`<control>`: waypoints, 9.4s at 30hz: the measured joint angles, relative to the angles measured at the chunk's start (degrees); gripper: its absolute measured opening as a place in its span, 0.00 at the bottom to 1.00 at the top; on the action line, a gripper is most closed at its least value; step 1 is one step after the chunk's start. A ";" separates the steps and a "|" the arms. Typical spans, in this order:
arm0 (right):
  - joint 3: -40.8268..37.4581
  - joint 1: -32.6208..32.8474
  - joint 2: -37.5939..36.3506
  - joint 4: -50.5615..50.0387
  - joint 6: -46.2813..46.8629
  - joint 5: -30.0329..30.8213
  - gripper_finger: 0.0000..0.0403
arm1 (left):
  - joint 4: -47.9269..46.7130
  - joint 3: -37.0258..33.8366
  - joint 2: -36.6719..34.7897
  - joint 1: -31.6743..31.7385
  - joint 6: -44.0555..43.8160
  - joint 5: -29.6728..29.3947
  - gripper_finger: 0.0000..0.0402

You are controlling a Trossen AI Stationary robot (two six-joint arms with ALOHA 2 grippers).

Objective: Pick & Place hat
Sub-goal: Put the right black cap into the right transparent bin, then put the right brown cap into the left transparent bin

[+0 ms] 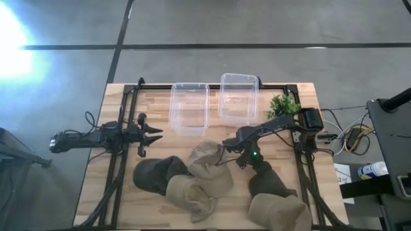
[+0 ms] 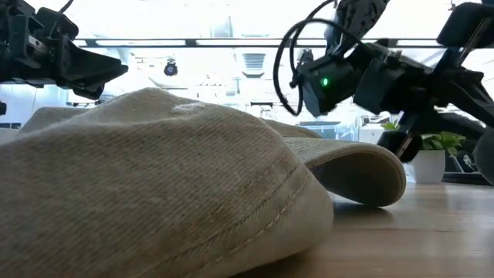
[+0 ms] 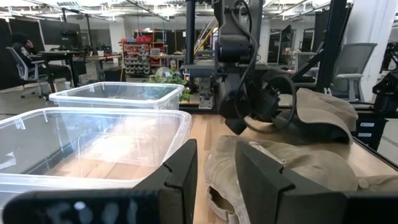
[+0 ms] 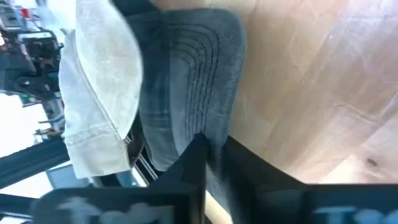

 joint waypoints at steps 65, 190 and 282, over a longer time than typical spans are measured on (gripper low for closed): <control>9.28 -38.22 -29.59 18.14 65.81 33.67 0.03 | 0.03 0.00 0.15 0.02 0.00 -0.11 0.26; -16.14 5.33 -19.00 38.11 74.85 23.55 0.32 | -21.47 78.24 106.44 -34.50 -13.00 -35.90 0.18; -16.44 5.28 -66.34 29.70 63.36 64.26 0.32 | -77.32 107.42 90.84 -0.66 -43.30 -43.88 0.03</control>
